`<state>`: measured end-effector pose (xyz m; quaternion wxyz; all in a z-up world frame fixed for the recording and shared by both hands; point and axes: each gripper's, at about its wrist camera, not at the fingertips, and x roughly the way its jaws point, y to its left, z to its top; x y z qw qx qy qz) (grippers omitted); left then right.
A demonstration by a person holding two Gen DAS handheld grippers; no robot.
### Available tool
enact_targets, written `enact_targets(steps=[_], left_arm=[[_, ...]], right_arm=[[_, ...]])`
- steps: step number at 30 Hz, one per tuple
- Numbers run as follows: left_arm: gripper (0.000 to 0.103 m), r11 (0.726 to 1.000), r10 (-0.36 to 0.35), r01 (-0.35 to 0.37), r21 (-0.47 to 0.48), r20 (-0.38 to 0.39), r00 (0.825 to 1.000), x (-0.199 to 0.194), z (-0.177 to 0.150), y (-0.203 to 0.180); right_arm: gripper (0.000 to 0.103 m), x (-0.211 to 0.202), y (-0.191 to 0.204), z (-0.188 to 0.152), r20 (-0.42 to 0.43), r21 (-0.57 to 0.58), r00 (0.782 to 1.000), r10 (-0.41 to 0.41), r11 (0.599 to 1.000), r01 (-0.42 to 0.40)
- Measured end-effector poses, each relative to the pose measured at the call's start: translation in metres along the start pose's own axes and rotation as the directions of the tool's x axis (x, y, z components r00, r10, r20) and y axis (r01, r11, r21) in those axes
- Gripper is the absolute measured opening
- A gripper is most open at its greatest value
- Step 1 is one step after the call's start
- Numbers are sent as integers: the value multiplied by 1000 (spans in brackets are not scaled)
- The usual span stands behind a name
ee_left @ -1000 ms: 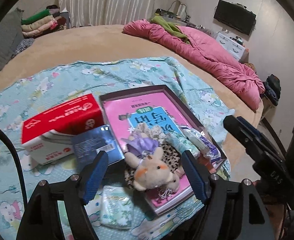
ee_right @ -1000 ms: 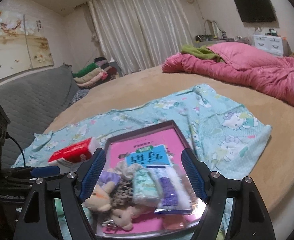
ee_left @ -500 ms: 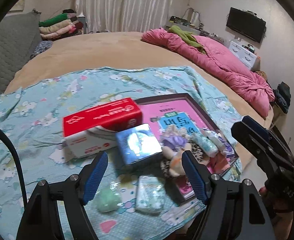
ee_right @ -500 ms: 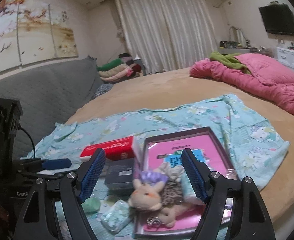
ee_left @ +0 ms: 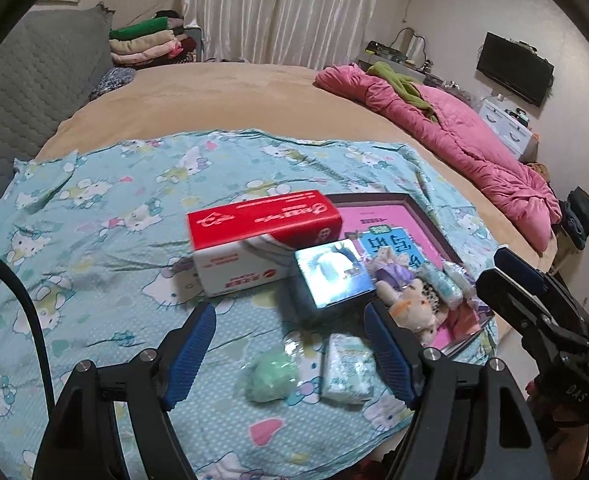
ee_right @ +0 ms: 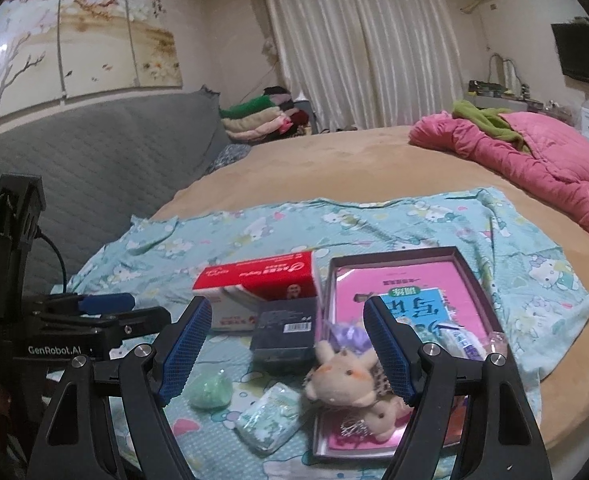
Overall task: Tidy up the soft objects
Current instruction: 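Withdraw both open tools from the book box toward the remaining items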
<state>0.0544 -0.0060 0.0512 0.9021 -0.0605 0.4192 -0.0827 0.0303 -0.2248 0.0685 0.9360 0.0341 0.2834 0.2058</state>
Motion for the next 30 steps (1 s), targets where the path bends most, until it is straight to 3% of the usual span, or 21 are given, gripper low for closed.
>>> enact_targets(steps=[13,23,30], left_arm=[[76,998,-13,8,-61,-80,997,24,-35,39],[76,998,-35,27,-58,-131,991,45,-46,34],[76,999,-39,34,-39,-159,986,61,-50,27]], right_arm=[[79,24,32,-23,-118,-44,993,27,999,-32],[80,33,44,-39,-174,-74,985,21,997,-34],[79,45,41,-53,-225,-106,974,-28,994,4]])
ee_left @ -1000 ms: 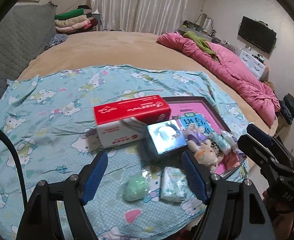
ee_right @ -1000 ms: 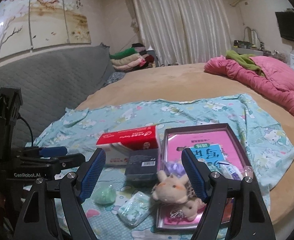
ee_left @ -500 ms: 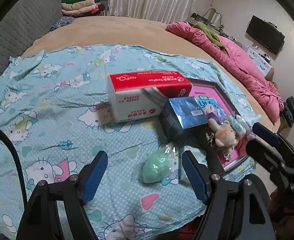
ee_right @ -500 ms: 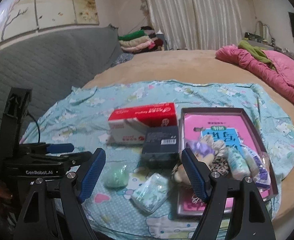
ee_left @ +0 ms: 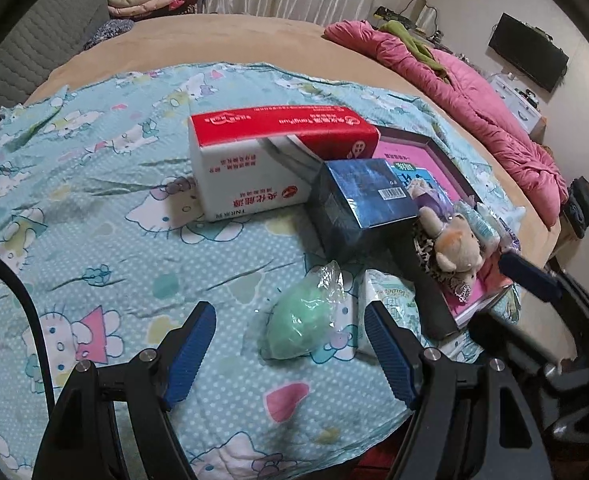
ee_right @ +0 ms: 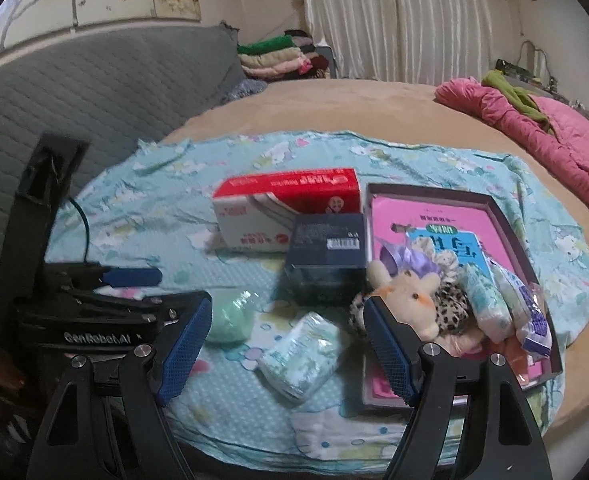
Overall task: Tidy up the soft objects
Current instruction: 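Withdraw both open tools from the book box toward the remaining items, then grasp the green mesh-bagged ball with left tool while right tool grasps the pale green wipes pack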
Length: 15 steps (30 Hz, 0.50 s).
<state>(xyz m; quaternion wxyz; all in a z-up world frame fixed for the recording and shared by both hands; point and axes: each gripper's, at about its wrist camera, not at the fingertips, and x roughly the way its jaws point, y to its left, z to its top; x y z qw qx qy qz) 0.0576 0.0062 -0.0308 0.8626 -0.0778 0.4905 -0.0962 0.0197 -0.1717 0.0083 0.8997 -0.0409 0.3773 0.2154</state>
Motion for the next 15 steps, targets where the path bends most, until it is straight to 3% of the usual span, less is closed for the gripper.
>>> enact_targets(steps=[15], left_arm=[[76,1000,-17,16,-12,-57,998,27,3,0]], right_arm=[[79,23,0,-14,-99,-14,995,-15,1000,14]])
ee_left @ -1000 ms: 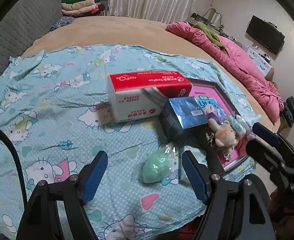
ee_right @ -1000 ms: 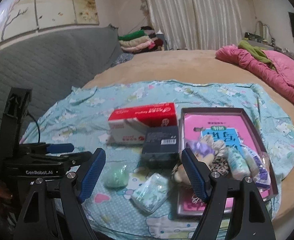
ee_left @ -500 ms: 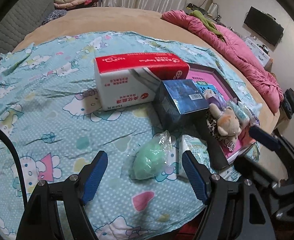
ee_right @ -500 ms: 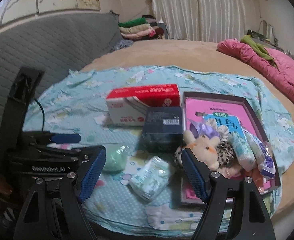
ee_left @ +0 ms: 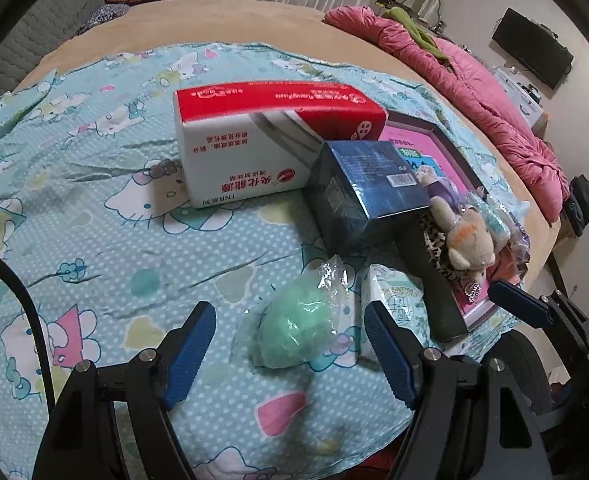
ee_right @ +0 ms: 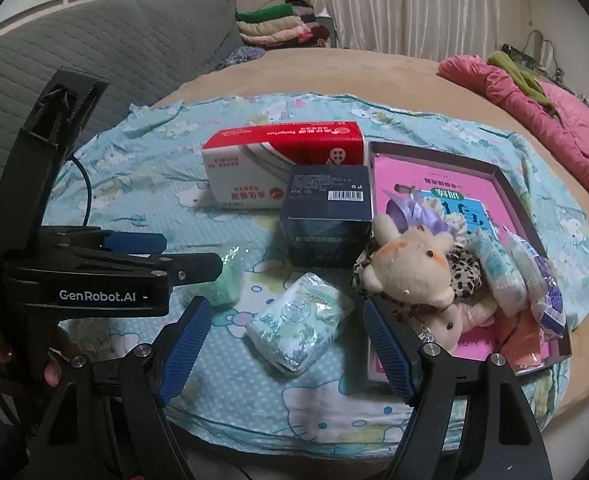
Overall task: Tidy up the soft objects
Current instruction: 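Grasp the green mesh-bagged ball with left tool while right tool grasps the pale green wipes pack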
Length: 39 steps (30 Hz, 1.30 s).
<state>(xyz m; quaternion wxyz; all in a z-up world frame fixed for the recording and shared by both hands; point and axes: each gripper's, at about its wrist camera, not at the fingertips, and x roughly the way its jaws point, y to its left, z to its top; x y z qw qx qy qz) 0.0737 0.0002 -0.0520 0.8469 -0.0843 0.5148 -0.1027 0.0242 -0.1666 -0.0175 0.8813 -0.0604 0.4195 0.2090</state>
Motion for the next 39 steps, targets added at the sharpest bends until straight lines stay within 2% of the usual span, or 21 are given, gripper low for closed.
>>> enact_targets(steps=[18,20,23,25,28,35,39], left_arm=[[76,1000,-1,1,-11,-59,998,28,3,-3],[73,1000,5,-6,-9,-58,998,30,4,-4],[63,1000,-2,1,-19,-67,998,35,6,-2],[53,999,-20,18,-30,-81,997,39,7,1],[46,999,-37,34,-39,-85,996,43,7,2],[44,996,-80,79,-46,-37,996,33,10,10],[44,995,-99,99,-22,2,995,23,15,15]], right_arm=[[80,25,11,-9,-97,-49,995,-21,999,16],[80,28,12,-9,-104,-52,994,-24,998,19],[80,34,14,-10,-120,-52,992,-35,998,29],[80,38,14,-11,-134,-43,990,-45,998,39],[80,45,14,-11,-156,-17,986,-54,999,52],[80,67,11,-5,-236,105,970,-54,991,81],[79,81,7,-2,-275,142,958,-81,982,124]])
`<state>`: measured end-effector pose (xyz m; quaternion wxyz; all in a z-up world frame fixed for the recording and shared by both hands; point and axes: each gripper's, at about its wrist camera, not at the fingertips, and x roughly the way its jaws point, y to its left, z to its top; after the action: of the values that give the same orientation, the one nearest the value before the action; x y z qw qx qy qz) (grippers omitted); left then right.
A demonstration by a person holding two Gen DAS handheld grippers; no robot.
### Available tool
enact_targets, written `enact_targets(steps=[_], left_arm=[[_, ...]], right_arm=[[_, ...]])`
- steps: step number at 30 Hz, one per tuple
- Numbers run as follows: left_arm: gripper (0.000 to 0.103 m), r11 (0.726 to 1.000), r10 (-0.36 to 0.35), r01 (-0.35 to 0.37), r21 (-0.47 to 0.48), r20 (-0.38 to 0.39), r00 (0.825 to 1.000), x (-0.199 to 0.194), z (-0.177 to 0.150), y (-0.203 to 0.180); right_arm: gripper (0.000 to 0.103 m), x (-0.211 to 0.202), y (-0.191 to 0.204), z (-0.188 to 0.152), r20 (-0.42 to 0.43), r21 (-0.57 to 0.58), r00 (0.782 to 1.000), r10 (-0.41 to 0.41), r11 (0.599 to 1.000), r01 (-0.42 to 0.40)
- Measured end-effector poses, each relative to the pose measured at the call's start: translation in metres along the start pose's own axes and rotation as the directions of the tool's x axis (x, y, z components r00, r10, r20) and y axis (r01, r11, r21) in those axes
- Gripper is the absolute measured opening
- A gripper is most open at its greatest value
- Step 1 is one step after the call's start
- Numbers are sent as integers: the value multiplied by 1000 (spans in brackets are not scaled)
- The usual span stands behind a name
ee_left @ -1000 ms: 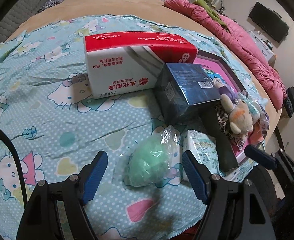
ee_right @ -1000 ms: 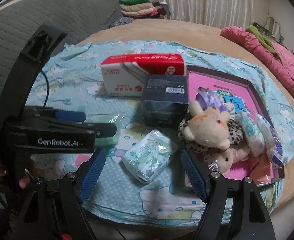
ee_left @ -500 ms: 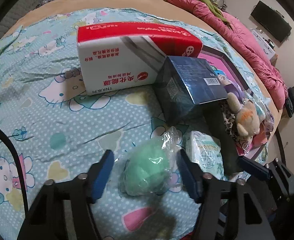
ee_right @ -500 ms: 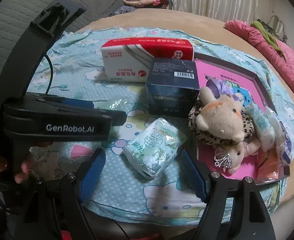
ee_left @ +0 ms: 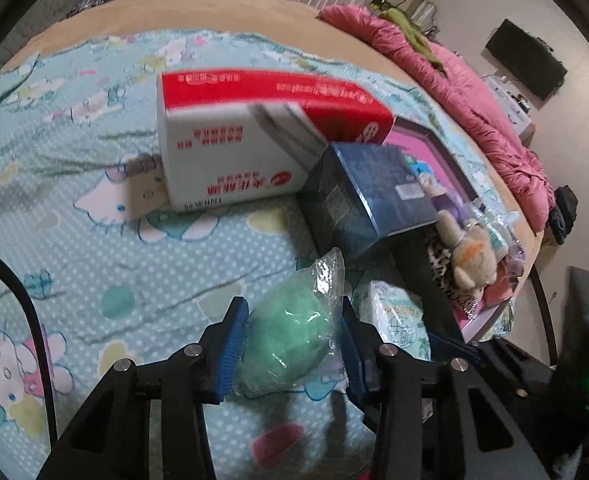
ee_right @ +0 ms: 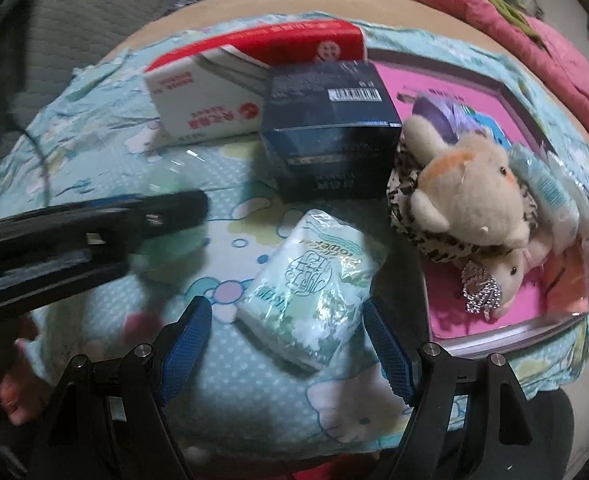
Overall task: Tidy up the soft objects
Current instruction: 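Grasp the green mesh-bagged ball with left tool while right tool grasps the pale green wipes pack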
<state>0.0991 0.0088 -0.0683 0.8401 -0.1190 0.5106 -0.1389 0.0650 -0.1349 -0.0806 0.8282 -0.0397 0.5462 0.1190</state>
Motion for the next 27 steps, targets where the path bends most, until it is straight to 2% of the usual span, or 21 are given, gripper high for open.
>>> enact_targets(steps=[5,8,9,13,19,27], left_arm=[[44,1000,-18,18,-6,18,1000,-7,2,9],[44,1000,-26,26,-10,23,999,-10,2,13],[44,1000,-25,25,-8,27,999,-11,3,14],[44,999,-32,33,-20,39,999,-13,4,17],[44,1000,-14,15,-12,52,999,-16,2,15],[44,1000,23,-25,15,87,996,-29,-3,1]], right_arm=[[79,11,4,11,4,26,1000,-29,999,29],[69,17,7,18,13,24,999,-40,999,40],[69,18,7,20,16,21,999,-41,999,41],[59,25,7,27,30,-28,998,-59,998,60],[56,29,14,25,68,-139,996,-59,988,68],[53,12,-5,22,97,-94,990,98,992,-89]])
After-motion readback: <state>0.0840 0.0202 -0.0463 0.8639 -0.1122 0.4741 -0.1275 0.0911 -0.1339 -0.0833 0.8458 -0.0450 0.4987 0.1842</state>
